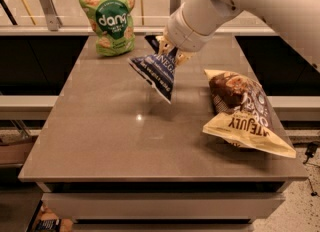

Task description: Move blue chip bag near green rice chip bag

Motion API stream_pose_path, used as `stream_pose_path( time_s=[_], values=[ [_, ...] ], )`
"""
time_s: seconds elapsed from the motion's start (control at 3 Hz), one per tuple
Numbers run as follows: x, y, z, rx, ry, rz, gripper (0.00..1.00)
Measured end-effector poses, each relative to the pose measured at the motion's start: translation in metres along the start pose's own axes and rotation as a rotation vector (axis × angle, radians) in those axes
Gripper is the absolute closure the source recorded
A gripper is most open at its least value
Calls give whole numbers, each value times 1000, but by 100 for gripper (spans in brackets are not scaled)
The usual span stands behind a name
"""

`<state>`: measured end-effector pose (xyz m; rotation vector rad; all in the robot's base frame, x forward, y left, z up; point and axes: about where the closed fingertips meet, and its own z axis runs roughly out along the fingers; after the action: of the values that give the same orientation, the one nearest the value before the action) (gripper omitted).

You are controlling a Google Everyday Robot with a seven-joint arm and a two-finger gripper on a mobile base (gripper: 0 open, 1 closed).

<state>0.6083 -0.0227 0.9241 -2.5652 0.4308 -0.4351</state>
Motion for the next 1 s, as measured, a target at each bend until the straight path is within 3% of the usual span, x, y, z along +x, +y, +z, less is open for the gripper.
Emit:
stream_pose_path(
  time_s=[0.33, 1.0],
  values=[
    [33, -19, 1, 25, 47, -12, 100],
    [89, -51, 29, 33, 31, -56, 100]
  ],
)
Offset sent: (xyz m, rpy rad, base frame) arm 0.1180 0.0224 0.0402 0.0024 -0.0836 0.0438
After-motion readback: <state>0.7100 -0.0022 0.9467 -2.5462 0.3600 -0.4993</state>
